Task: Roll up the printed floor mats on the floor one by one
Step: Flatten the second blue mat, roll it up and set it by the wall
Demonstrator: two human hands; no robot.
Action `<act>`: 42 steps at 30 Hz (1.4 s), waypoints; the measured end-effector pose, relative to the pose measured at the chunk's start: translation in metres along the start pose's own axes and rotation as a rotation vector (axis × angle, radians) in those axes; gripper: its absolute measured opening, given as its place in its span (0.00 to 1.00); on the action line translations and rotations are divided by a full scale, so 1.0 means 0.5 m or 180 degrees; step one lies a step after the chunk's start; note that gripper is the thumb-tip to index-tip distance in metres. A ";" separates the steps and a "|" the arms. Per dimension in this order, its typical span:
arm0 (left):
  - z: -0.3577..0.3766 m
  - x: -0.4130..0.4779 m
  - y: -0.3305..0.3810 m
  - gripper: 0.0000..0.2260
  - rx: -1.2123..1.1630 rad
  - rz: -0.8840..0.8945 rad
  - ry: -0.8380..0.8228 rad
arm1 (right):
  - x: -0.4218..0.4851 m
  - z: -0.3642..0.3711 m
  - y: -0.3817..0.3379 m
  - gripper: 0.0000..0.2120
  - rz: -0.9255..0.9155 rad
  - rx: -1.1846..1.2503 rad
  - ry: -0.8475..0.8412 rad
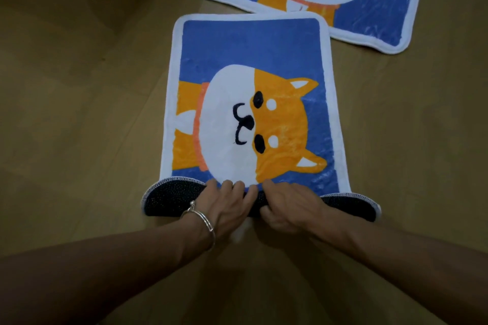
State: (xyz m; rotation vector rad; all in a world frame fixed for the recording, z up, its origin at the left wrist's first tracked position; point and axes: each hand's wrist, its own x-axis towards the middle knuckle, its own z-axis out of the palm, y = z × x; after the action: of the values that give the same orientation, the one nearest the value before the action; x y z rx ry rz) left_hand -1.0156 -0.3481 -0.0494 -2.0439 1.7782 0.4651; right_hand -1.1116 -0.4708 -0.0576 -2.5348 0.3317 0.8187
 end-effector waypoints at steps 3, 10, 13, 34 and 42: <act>0.010 0.010 0.006 0.14 -0.0362 -0.0075 -0.0618 | -0.002 0.009 -0.009 0.19 0.0040 -0.0192 -0.0071; 0.012 0.040 -0.028 0.12 -0.0872 0.0019 -0.0901 | -0.013 0.026 -0.016 0.23 -0.0008 -0.0673 0.0161; 0.007 0.032 -0.032 0.13 -0.0838 0.0043 -0.0709 | -0.006 0.020 -0.010 0.17 -0.0005 -0.0468 0.0205; 0.015 0.008 -0.031 0.18 -0.0255 -0.0088 0.0145 | 0.044 -0.027 -0.013 0.04 0.0145 0.0244 -0.0422; 0.000 0.052 -0.070 0.07 -0.1311 -0.0039 -0.1009 | 0.033 0.013 -0.016 0.08 -0.0018 -0.0274 0.0182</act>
State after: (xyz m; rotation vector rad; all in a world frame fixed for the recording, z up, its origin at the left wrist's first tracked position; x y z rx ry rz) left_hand -0.9772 -0.3665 -0.0595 -2.0863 1.5725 1.1629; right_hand -1.0990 -0.4622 -0.0697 -2.6420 0.3138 0.7750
